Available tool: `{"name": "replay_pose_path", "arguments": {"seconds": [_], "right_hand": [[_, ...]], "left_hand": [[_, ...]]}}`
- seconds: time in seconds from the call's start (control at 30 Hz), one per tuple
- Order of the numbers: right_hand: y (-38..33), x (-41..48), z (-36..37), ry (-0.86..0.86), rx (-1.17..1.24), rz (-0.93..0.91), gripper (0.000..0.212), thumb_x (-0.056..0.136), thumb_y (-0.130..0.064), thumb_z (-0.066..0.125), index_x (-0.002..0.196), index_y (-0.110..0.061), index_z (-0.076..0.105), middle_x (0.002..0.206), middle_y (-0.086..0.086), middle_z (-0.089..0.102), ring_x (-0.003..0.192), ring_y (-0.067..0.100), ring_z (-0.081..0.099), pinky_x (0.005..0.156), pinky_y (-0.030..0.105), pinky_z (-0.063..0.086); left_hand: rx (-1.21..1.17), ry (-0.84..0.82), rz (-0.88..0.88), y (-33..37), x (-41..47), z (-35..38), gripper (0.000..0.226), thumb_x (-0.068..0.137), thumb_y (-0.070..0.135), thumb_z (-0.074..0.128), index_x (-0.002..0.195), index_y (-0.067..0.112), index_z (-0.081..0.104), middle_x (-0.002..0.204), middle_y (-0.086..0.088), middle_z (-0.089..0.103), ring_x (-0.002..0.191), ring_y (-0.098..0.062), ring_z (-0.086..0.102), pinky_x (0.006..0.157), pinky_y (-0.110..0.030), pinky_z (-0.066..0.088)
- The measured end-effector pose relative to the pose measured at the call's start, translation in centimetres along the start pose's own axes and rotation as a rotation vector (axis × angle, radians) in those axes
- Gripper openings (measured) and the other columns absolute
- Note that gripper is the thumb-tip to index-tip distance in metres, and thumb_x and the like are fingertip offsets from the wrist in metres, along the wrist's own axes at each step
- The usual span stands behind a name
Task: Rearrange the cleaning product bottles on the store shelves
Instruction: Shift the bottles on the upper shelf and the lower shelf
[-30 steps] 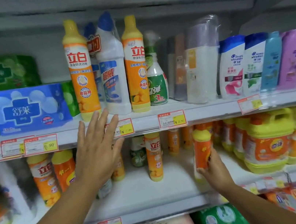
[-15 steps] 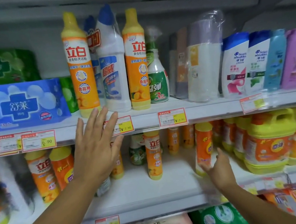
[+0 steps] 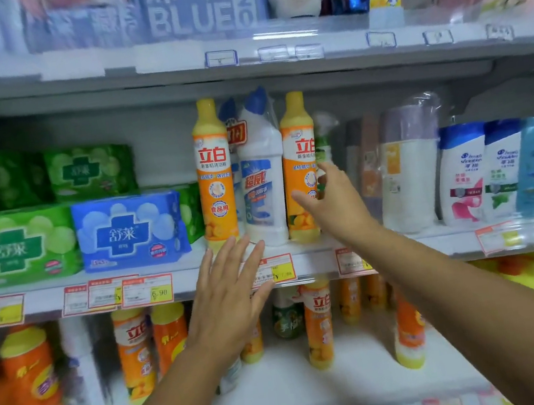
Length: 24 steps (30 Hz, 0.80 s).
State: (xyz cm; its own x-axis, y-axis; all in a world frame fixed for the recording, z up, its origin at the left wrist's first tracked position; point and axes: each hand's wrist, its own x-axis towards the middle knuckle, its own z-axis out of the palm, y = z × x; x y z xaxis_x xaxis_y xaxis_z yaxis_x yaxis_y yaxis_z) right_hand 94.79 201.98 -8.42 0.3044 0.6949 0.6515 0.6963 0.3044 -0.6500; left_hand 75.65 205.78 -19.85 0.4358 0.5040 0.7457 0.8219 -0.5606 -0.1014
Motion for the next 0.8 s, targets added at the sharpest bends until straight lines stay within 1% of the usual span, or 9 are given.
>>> {"name": "replay_pose_path", "arguments": {"seconds": [0.13, 0.23, 0.3, 0.37, 0.43, 0.47, 0.57, 0.67, 0.8], "right_hand": [[0.1, 2.1, 1.0, -0.052, 0.026, 0.132, 0.061, 0.078, -0.045, 0.072, 0.126, -0.021, 0.043, 0.122, -0.001, 0.061, 0.102, 0.018, 0.061, 0.087, 0.036, 0.052], [0.0, 1.4, 0.6, 0.006, 0.048, 0.120, 0.058, 0.078, -0.041, 0.073, 0.125, -0.020, 0.047, 0.122, 0.001, 0.062, 0.104, 0.018, 0.061, 0.090, 0.041, 0.052], [-0.6, 0.1, -0.6, 0.092, 0.130, 0.048, 0.057, 0.079, -0.039, 0.072, 0.127, -0.021, 0.046, 0.121, -0.002, 0.061, 0.102, 0.013, 0.060, 0.086, 0.032, 0.052], [-1.5, -2.1, -2.8, 0.152, 0.208, -0.057, 0.057, 0.078, -0.041, 0.072, 0.126, -0.025, 0.045, 0.117, -0.011, 0.061, 0.100, 0.002, 0.060, 0.080, 0.019, 0.051], [-2.0, -5.3, -5.3, 0.134, 0.236, -0.136, 0.056, 0.075, -0.045, 0.073, 0.122, -0.033, 0.044, 0.109, -0.022, 0.061, 0.098, -0.009, 0.059, 0.071, 0.006, 0.049], [-1.6, -7.3, -6.3, 0.102, 0.233, -0.148, 0.056, 0.073, -0.045, 0.074, 0.119, -0.038, 0.044, 0.106, -0.025, 0.062, 0.097, -0.012, 0.059, 0.072, 0.002, 0.046], [2.5, -14.2, -6.6, -0.017, 0.223, -0.096, 0.051, 0.069, -0.030, 0.081, 0.106, -0.040, 0.048, 0.100, -0.024, 0.067, 0.089, -0.006, 0.065, 0.072, 0.009, 0.049], [8.3, -18.9, -4.2, -0.143, 0.174, 0.043, 0.052, 0.072, -0.013, 0.079, 0.104, -0.039, 0.048, 0.099, -0.026, 0.065, 0.090, -0.004, 0.064, 0.071, 0.009, 0.047], [15.3, -19.1, -0.9, -0.202, 0.069, 0.203, 0.054, 0.076, -0.012, 0.076, 0.110, -0.042, 0.045, 0.100, -0.028, 0.061, 0.092, -0.010, 0.060, 0.068, 0.006, 0.045]], "left_hand": [[-0.003, -0.003, 0.010, -0.1, 0.2, 0.0, 0.058, 0.094, 0.055, 0.022, 0.146, 0.031, 0.014, 0.153, 0.002, 0.026, 0.143, -0.016, 0.013, 0.116, -0.038, -0.001], [-0.001, 0.005, 0.011, -0.2, 0.0, 0.1, 0.058, 0.094, 0.055, 0.022, 0.146, 0.032, 0.013, 0.153, 0.002, 0.025, 0.143, -0.015, 0.013, 0.116, -0.038, -0.003], [0.007, 0.002, 0.013, -0.2, 0.0, 0.1, 0.058, 0.094, 0.055, 0.021, 0.146, 0.031, 0.013, 0.153, 0.002, 0.025, 0.142, -0.016, 0.013, 0.116, -0.038, -0.003], [0.019, 0.012, 0.010, -0.3, 0.0, 0.2, 0.058, 0.094, 0.055, 0.020, 0.146, 0.031, 0.013, 0.152, 0.001, 0.026, 0.142, -0.016, 0.013, 0.116, -0.037, -0.004], [0.020, 0.024, 0.011, -0.4, 0.1, 0.3, 0.058, 0.094, 0.055, 0.019, 0.146, 0.030, 0.015, 0.152, 0.001, 0.026, 0.142, -0.017, 0.013, 0.116, -0.037, -0.006], [0.025, 0.028, 0.016, -0.4, 0.1, 0.3, 0.058, 0.094, 0.055, 0.019, 0.146, 0.030, 0.015, 0.152, 0.000, 0.026, 0.142, -0.017, 0.014, 0.116, -0.037, -0.005], [0.041, 0.038, 0.018, -0.4, 0.2, 0.6, 0.058, 0.094, 0.053, 0.024, 0.145, 0.028, 0.017, 0.150, -0.001, 0.028, 0.140, -0.019, 0.017, 0.116, -0.038, -0.004], [0.047, 0.036, 0.015, -0.3, 0.2, 0.8, 0.058, 0.093, 0.052, 0.029, 0.145, 0.027, 0.019, 0.149, -0.002, 0.029, 0.139, -0.020, 0.020, 0.117, -0.040, 0.001], [0.050, 0.046, 0.028, -0.4, 0.3, 0.7, 0.058, 0.093, 0.051, 0.029, 0.144, 0.026, 0.021, 0.149, -0.003, 0.030, 0.138, -0.022, 0.021, 0.116, -0.041, 0.003]]}}
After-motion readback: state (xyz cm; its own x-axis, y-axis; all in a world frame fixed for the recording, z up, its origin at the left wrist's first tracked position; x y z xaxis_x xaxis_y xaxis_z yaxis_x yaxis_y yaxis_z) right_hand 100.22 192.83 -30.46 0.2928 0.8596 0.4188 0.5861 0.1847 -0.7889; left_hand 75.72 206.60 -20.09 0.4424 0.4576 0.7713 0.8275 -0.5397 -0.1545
